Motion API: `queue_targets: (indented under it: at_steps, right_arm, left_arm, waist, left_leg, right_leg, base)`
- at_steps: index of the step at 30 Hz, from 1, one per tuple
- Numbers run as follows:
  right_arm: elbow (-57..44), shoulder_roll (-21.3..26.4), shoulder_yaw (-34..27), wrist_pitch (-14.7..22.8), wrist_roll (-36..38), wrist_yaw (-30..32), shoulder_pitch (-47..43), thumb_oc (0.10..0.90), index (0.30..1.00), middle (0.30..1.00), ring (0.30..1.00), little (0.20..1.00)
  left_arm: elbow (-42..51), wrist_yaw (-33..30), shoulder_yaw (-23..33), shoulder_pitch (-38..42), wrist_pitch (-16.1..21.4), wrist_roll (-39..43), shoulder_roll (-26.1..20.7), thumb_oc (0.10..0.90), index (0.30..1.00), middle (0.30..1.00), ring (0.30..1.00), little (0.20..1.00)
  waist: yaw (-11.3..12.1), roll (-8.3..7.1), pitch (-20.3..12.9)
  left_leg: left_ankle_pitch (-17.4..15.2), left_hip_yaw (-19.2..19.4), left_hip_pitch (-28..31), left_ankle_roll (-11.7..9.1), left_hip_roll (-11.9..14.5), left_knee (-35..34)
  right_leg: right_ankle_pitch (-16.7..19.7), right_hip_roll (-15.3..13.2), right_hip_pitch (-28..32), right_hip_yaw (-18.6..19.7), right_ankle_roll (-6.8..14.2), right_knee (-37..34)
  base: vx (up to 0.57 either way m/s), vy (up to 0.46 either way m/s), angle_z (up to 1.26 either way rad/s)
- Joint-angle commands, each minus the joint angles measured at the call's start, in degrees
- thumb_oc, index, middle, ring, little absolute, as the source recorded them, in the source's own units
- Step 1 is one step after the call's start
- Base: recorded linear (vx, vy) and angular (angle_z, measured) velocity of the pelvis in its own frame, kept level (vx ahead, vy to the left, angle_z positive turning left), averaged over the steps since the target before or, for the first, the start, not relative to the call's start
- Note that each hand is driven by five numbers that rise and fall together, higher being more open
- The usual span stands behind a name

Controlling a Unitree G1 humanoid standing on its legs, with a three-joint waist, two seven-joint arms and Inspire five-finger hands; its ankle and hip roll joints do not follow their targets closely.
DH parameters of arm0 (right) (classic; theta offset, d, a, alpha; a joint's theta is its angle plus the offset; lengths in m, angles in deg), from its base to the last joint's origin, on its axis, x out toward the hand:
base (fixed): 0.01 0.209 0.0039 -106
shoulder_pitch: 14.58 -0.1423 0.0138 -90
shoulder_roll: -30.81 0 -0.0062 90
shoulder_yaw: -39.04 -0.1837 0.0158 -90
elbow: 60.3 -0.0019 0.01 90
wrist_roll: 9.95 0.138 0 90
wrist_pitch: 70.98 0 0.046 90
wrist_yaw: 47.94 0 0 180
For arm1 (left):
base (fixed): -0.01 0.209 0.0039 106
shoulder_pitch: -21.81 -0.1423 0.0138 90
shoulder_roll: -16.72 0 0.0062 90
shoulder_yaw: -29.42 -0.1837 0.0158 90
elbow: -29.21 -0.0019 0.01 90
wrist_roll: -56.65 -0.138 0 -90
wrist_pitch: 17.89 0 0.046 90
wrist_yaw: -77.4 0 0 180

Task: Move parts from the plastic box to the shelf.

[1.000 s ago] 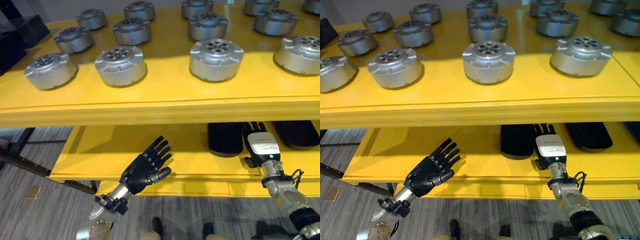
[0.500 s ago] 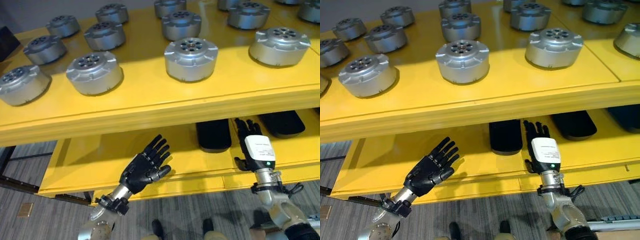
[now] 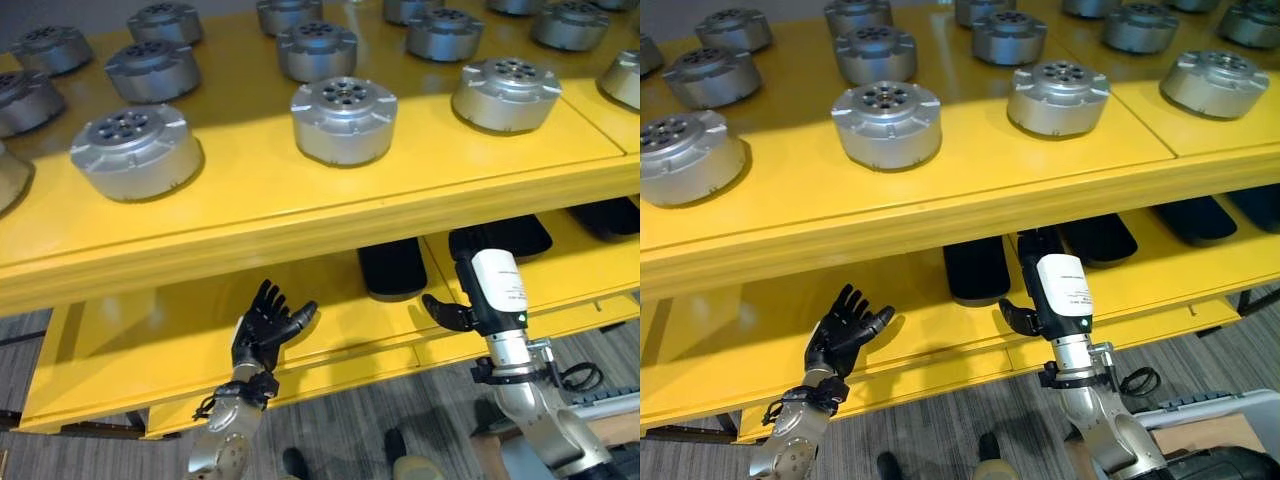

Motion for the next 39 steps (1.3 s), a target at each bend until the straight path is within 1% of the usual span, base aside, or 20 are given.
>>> queue_targets:
  at_steps: [1,2,5,9,11,15,21,25,30,35,39]
  right_arm:
    - [-7.52,-0.24,-1.65,3.90,0.63,0.35,-3.47,0.900,1.000,1.000,1.000,1.000]
    - [-7.90,-0.03,-1.16,3.81,0.04,-0.10,-3.47,0.900,1.000,1.000,1.000,1.000]
    - [-7.34,0.77,-0.73,3.95,0.88,-0.41,-3.96,0.900,1.000,1.000,1.000,1.000]
    - [-7.33,1.10,-1.00,4.75,1.21,-1.07,-3.83,0.900,1.000,1.000,1.000,1.000]
    - [-7.57,1.06,-0.88,4.73,1.23,-1.63,-3.62,0.900,1.000,1.000,1.000,1.000]
    - [-7.24,0.96,-0.26,4.84,1.07,-2.29,-3.67,0.900,1.000,1.000,1.000,1.000]
    - [-7.33,0.91,0.22,5.21,0.97,-3.27,-3.26,0.900,1.000,1.000,1.000,1.000]
    - [-7.51,1.06,0.35,5.00,0.93,-4.04,-3.23,0.900,1.000,1.000,1.000,1.000]
    - [-7.68,0.86,0.18,5.19,0.81,-4.76,-2.62,0.900,1.000,1.000,1.000,1.000]
    - [-7.62,0.51,0.37,5.15,0.63,-5.11,-2.42,0.900,1.000,1.000,1.000,1.000]
    - [-8.01,0.08,0.72,4.82,0.18,-5.39,-2.00,0.900,1.000,1.000,1.000,1.000]
  left_arm:
    - [-1.58,-2.61,-0.51,7.90,2.78,-5.45,-1.73,0.900,1.000,1.000,1.000,1.000]
    - [-2.92,-2.23,-1.03,8.95,2.46,-5.18,-1.43,0.900,1.000,1.000,1.000,1.000]
    - [-5.85,-2.41,-2.91,10.53,3.43,-7.93,-0.74,0.900,1.000,1.000,1.000,1.000]
    - [-8.12,-2.73,-3.90,11.74,4.58,-9.32,-0.21,0.900,1.000,1.000,1.000,1.000]
    - [-9.27,-2.66,-4.67,12.60,5.45,-11.44,0.03,0.900,1.000,1.000,1.000,1.000]
    - [-10.19,-3.08,-5.84,14.28,5.79,-12.59,0.41,0.900,1.000,1.000,1.000,1.000]
    - [-12.34,-3.76,-6.53,16.32,6.40,-11.57,1.35,0.900,1.000,1.000,1.000,1.000]
    - [-13.15,-3.32,-7.48,17.16,7.73,-12.54,2.04,0.900,1.000,1.000,1.000,1.000]
    - [-12.28,-2.62,-8.70,17.51,8.19,-10.27,3.04,0.900,1.000,1.000,1.000,1.000]
    - [-11.38,-2.07,-9.93,17.72,8.76,-9.83,3.46,0.900,1.000,1.000,1.000,1.000]
    - [-9.87,-2.31,-11.06,17.89,8.27,-9.38,3.62,0.900,1.000,1.000,1.000,1.000]
  waist:
    - [-0.34,-1.53,-3.89]
    - [-0.76,-1.50,-3.83]
    - [-1.82,-1.57,-3.95]
    - [-2.58,-1.61,-3.96]
    - [-3.12,-1.60,-3.96]
    - [-3.98,-1.47,-3.86]
    - [-5.15,-1.48,-3.65]
    - [-5.76,-1.58,-3.48]
    - [-6.30,-1.74,-3.31]
    - [-6.56,-1.93,-3.22]
    - [-6.78,-2.14,-3.08]
  left_leg:
    - [-10.71,-2.28,3.16,0.77,1.22,5.01]
    - [-10.87,-1.88,3.33,0.88,1.25,5.07]
    - [-11.17,-0.82,3.64,1.00,1.42,5.17]
    - [-11.44,0.00,3.90,1.06,1.54,5.32]
    - [-11.57,0.43,3.90,1.14,1.62,5.45]
    - [-11.64,1.02,4.09,1.15,1.74,5.45]
    - [-11.95,1.76,4.73,1.24,1.90,5.59]
    - [-12.10,2.19,4.85,1.28,2.06,5.84]
    - [-12.28,2.40,4.88,1.32,2.16,5.98]
    - [-12.50,2.58,4.80,1.37,2.25,6.33]
    - [-12.67,2.70,4.78,1.45,2.31,6.51]
  right_leg:
    - [-7.00,0.32,-1.87,0.32,0.19,6.01]
    - [-6.99,0.42,-2.04,0.85,0.23,6.13]
    - [-6.87,0.68,-2.18,2.02,0.26,5.94]
    - [-6.86,0.81,-2.33,2.73,0.35,6.04]
    - [-6.98,0.97,-2.58,3.28,0.34,6.29]
    - [-7.15,1.24,-2.86,4.08,0.32,6.62]
    - [-7.37,1.40,-2.67,4.77,0.42,6.96]
    - [-7.49,1.52,-2.79,5.29,0.39,7.33]
    - [-7.77,1.69,-3.02,5.73,0.46,7.85]
    - [-7.91,1.76,-3.17,5.97,0.49,8.16]
    - [-8.02,1.90,-3.30,6.26,0.52,8.39]
  base:
    - [-0.02,0.025,-0.09]
    - [-0.02,0.026,-0.05]
    - [0.00,0.008,-0.20]
    - [0.01,0.003,-0.14]
    - [0.01,0.002,-0.12]
    - [0.00,0.004,-0.04]
    - [0.03,-0.001,-0.07]
    - [0.02,-0.001,-0.06]
    - [0.01,-0.002,0.00]
    - [0.00,-0.002,-0.01]
    - [0.01,-0.013,-0.09]
